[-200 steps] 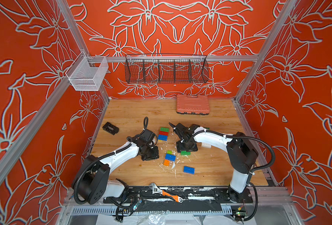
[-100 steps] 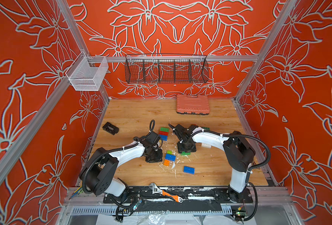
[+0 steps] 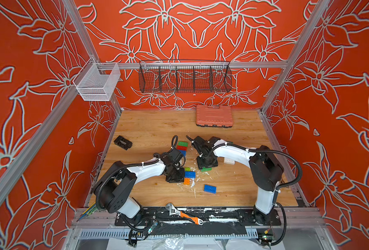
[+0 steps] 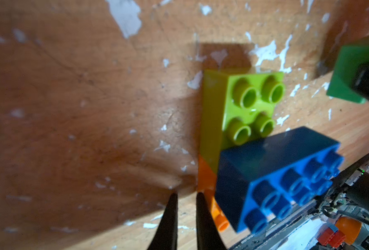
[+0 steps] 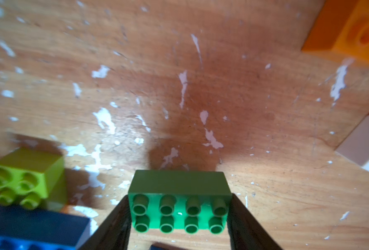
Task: Assemble a rectangle with lego
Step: Adjust the lego brick at the center of the board, then assemble the lego brick with the lego brick.
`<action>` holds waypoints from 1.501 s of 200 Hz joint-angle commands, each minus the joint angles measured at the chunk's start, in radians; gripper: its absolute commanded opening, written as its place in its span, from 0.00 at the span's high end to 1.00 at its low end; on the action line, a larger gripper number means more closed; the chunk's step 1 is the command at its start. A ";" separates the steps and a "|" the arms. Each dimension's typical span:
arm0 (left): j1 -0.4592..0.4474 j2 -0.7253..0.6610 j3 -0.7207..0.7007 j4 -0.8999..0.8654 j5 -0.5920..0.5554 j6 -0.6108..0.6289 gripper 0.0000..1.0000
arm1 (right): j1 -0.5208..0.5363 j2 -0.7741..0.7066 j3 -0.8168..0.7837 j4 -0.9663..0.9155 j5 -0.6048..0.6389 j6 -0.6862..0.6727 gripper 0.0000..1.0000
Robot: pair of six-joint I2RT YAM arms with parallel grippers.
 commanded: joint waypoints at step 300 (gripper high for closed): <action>0.132 -0.444 -0.215 -0.174 -0.284 -0.091 0.82 | 0.143 0.211 0.338 -0.121 -0.057 0.115 0.50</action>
